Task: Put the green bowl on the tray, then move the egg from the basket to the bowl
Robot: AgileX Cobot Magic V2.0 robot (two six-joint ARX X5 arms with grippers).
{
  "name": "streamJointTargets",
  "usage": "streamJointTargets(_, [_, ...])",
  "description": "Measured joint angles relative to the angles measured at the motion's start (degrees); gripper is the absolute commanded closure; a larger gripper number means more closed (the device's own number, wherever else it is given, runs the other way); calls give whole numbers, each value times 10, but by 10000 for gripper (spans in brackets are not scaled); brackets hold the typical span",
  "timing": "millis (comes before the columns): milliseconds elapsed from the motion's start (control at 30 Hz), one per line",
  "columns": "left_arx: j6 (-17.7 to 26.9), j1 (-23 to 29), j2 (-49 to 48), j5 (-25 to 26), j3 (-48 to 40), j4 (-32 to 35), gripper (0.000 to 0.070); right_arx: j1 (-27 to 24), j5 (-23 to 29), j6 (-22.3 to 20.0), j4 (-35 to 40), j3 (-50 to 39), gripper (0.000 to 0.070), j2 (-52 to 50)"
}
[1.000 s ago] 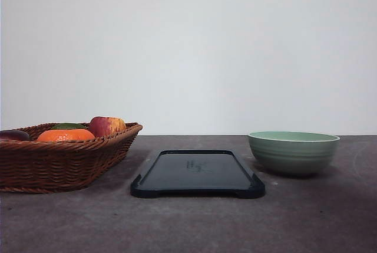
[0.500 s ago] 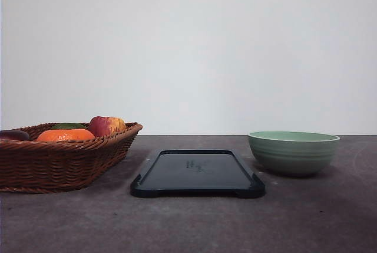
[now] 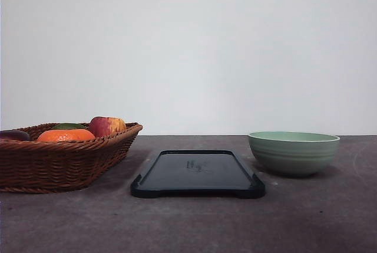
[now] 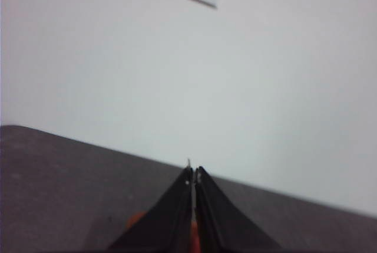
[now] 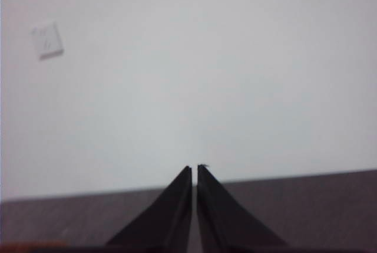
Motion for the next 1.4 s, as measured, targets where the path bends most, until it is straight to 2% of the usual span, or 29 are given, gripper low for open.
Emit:
streamJointTargets(300, [40,0,133,122,84,-123,700,0,-74,-42,-148,92,694,119])
streamJointTargets(733, [145,0,278,147,179,-334,700,0,-91,-92,-387,202,694,270])
streamJointTargets(933, [189,0,307,158,190,-359,700,6,-91,-106,-407,207,686,303])
streamJointTargets(1000, [194,0,306,164,190,-358,636,6,-91,-106,-407,207,622,303])
streamJointTargets(1100, [204,0,305,175,190,-358,378,6,-90,-107,-407,207,401,303])
streamJointTargets(1133, [207,0,305,175,190,-357,353,6,-87,-107,-407,207,370,303])
streamJointTargets(1300, [214,0,305,175,190,-357,350,6,-85,-101,-409,207,359,304])
streamJointTargets(1400, [216,0,305,175,190,-356,350,6,-86,-83,-420,219,359,315])
